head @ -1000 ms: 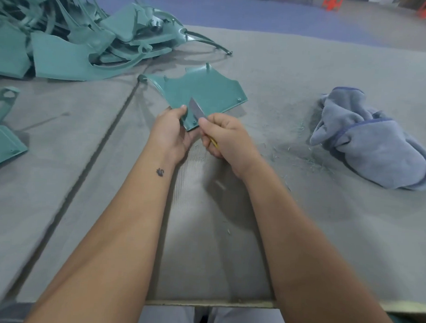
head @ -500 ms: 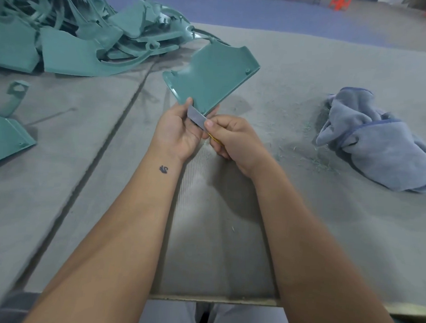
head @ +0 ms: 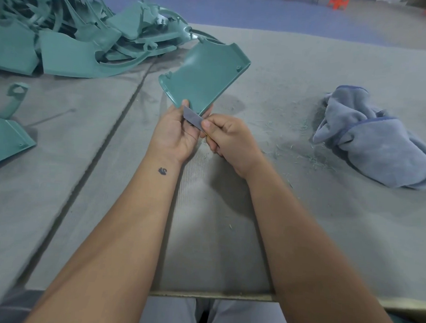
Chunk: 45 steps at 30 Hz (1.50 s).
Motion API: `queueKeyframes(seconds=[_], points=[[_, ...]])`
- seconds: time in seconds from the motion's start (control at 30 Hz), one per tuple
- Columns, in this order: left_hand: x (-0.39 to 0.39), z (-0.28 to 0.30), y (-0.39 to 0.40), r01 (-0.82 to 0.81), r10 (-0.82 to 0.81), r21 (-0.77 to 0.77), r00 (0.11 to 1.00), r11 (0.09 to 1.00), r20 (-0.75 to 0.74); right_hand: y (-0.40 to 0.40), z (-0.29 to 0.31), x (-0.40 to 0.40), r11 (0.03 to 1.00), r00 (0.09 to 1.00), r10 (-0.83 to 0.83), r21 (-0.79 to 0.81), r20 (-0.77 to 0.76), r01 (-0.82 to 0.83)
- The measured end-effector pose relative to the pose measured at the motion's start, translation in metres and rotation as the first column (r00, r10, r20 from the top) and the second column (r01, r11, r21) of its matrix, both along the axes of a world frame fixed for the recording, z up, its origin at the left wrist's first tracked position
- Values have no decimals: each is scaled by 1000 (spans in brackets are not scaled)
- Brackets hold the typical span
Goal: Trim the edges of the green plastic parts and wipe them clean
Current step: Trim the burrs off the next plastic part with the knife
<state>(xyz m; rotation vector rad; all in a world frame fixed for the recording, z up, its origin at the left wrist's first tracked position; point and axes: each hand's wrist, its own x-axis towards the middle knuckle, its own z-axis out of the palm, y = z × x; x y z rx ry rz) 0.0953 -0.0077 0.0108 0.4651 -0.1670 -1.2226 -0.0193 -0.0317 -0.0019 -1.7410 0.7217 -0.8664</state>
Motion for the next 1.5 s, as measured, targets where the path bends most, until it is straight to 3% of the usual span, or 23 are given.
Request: queueKeyframes(seconds=[0.77,1.43,1.5], points=[[0,-2,0,5,-6,-50,1000,999,-25,0,0,-1,995,998,-51,-88,46,55],[5,-7,2,47,-44,-67,998,997,45,-1,-3,-1,987,994,-94,-125,61,101],[6,-7,3,36,-34,-48,998,998,61,-2,-2,-2,987,985,-125,-87,119,136]])
